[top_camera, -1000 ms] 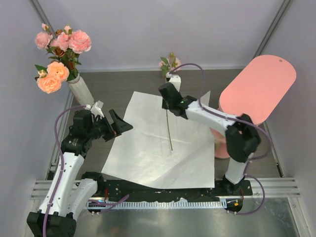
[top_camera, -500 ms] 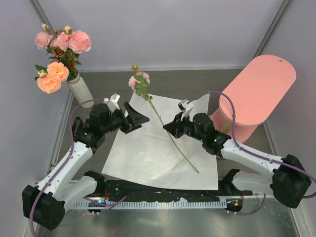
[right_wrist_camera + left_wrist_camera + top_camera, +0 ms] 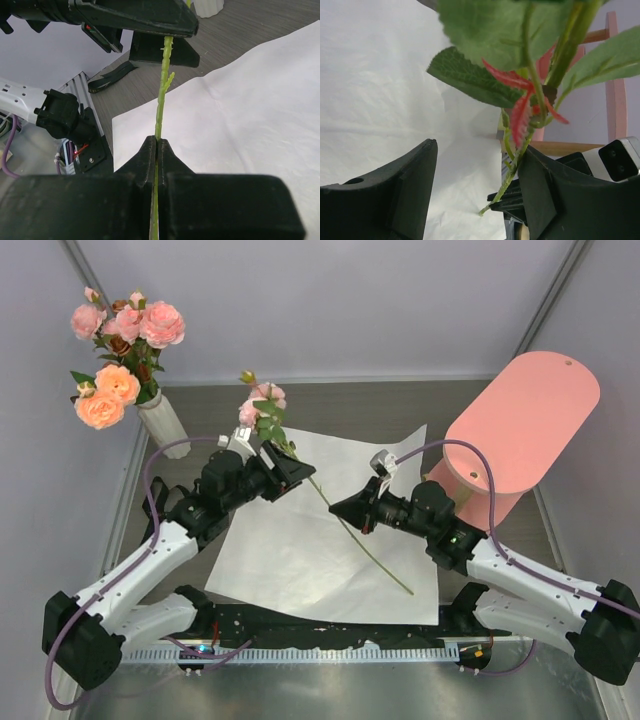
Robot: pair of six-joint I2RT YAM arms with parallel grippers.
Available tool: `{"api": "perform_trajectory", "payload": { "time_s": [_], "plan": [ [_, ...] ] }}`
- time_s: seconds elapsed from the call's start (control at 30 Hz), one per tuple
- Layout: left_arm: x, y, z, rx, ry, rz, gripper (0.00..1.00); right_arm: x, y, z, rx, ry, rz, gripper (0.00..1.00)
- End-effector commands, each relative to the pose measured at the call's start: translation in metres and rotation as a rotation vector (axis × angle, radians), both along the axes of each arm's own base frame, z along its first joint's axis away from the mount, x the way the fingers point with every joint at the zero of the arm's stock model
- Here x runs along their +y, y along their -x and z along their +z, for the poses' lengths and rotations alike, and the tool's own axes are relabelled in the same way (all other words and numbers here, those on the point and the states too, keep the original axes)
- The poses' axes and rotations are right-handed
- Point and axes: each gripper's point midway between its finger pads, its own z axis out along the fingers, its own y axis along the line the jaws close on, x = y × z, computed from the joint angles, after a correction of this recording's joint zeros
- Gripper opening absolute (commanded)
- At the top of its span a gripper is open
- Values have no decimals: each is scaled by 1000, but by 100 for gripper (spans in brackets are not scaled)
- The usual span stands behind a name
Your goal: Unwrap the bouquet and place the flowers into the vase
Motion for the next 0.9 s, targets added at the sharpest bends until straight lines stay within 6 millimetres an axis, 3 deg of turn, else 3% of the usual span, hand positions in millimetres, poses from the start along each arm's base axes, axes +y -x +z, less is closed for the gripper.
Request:
{"api": "perform_trajectory", "payload": {
  "time_s": [0.0,0.2,0.4,0.43,0.47,0.5,0.53,0.6,0.63,0.67,0.7,0.77,0.87],
  "plan": [
    [-9,-11,46,-139,20,46,67,4,9,27,-85,-57,54,1],
    [0,-16,66,-203,-30,108,55,4,14,29,-92,-59,71,1],
    [19,-12,81,-268,-114,143,17,9,21,24,-99,-38,104,1],
    [23,-13,89,-296,-139,149,7,11,24,23,-103,-34,115,1],
    [27,-11,86,-284,-175,154,3,12,24,23,-103,-30,118,3],
    [33,-12,96,-306,-191,174,1,13,24,24,-99,-28,120,12],
    [39,-10,103,-327,-209,190,0,14,23,24,-84,-14,120,35],
    [60,-6,106,-367,-341,211,0,15,16,18,-54,24,86,44],
    [83,-6,133,-415,-374,303,0,13,12,17,-37,55,68,48],
    [99,-1,131,-411,-458,326,0,12,7,14,-29,77,39,49],
    [119,2,152,-467,-526,376,0,10,3,14,-29,88,18,50],
    [164,11,166,-479,-645,524,0,6,-2,11,-29,111,-16,52],
    [206,22,208,-564,-695,701,0,3,-4,10,-36,109,-33,54]
  ]
}}
